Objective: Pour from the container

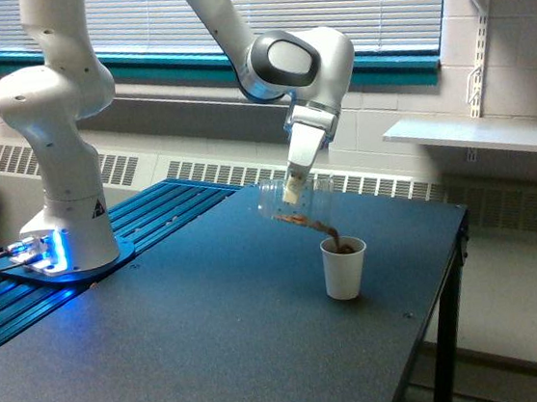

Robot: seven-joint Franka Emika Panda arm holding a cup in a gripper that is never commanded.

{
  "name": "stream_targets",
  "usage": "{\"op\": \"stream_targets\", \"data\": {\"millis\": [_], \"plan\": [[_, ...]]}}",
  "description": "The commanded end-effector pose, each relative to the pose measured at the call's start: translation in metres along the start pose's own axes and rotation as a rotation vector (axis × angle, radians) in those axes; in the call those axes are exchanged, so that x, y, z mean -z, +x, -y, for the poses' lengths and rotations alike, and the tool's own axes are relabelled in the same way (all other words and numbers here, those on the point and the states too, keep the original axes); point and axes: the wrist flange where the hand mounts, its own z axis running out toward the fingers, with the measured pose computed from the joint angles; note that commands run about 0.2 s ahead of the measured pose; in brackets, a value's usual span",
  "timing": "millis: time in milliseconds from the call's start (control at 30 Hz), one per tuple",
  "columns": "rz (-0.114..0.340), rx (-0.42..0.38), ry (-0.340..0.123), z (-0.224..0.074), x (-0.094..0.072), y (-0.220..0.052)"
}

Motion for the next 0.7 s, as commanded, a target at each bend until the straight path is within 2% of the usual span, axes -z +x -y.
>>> {"op": "stream_targets", "data": {"millis": [33, 200, 700], "plan": [[-0.002, 0.006, -0.021, 0.0054, 0.0021, -0.0034], [0.004, 0.006, -0.029, 0.0068, 0.0014, -0.0052], [0.008, -0.001, -0.014, 0.0077, -0.0011, -0.0077]]}}
